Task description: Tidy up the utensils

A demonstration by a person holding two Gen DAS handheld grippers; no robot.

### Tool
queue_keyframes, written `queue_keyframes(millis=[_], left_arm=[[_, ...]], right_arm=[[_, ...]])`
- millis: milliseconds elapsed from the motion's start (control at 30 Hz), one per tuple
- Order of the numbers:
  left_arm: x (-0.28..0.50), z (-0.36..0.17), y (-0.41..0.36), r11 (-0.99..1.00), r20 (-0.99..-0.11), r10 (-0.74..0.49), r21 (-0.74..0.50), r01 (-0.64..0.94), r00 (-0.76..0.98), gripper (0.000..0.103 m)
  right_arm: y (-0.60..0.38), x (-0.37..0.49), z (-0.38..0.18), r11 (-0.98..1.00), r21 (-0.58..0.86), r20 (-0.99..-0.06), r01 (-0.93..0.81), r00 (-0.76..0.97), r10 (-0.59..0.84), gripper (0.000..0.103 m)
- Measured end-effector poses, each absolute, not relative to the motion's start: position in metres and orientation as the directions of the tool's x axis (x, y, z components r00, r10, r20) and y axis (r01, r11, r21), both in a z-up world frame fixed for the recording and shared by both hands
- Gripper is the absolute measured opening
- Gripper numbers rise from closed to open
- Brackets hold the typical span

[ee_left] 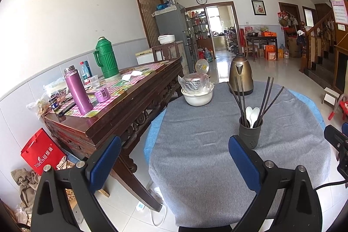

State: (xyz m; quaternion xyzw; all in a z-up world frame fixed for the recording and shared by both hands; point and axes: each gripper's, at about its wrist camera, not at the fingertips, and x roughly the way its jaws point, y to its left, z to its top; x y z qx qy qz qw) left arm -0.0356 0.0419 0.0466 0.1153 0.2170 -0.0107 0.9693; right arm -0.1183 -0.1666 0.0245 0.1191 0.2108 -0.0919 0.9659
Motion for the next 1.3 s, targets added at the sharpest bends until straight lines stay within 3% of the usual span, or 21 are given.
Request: queue_keyframes(millis=[1300], left_arm=[[-0.0380,0.0432,0.0415,0.972,-0.429,0.023,0.220,0.079,0.903,0.099]], right_arm=[[-0.1692,-0.1250,0.0263,0.953,0.185,-0.424,0.238,0.895,-0.141,0.071]])
